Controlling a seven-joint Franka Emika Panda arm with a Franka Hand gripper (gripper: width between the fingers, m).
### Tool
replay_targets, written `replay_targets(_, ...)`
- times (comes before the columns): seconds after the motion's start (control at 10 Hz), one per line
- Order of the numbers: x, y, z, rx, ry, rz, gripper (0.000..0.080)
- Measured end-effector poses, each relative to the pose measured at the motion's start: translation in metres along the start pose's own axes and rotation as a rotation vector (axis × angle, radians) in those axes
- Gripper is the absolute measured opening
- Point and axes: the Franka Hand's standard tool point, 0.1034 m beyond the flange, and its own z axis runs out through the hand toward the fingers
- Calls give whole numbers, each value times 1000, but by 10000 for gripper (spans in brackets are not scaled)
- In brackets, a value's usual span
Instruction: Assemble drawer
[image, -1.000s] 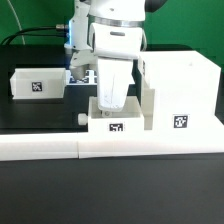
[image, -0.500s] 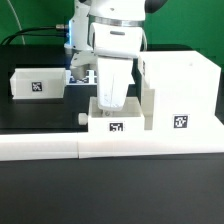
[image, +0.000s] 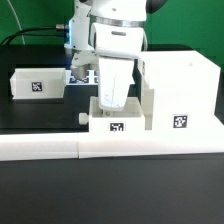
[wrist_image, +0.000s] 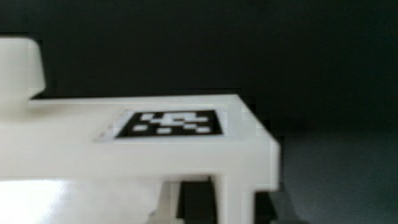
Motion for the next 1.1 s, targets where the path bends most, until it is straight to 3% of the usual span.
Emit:
replay_targets(0.2, 0, 3, -3, 44, -33, -20, 42)
replay_targets(0.7, 0, 4, -4, 37, -28, -16, 42)
replay_targets(0.8, 0, 5, -5, 29, -25, -15, 42)
replay_targets(0.9, 2, 4, -5, 1, -12, -11, 42)
replay_targets(1.1, 3, 4, -3, -11, -4, -13, 42)
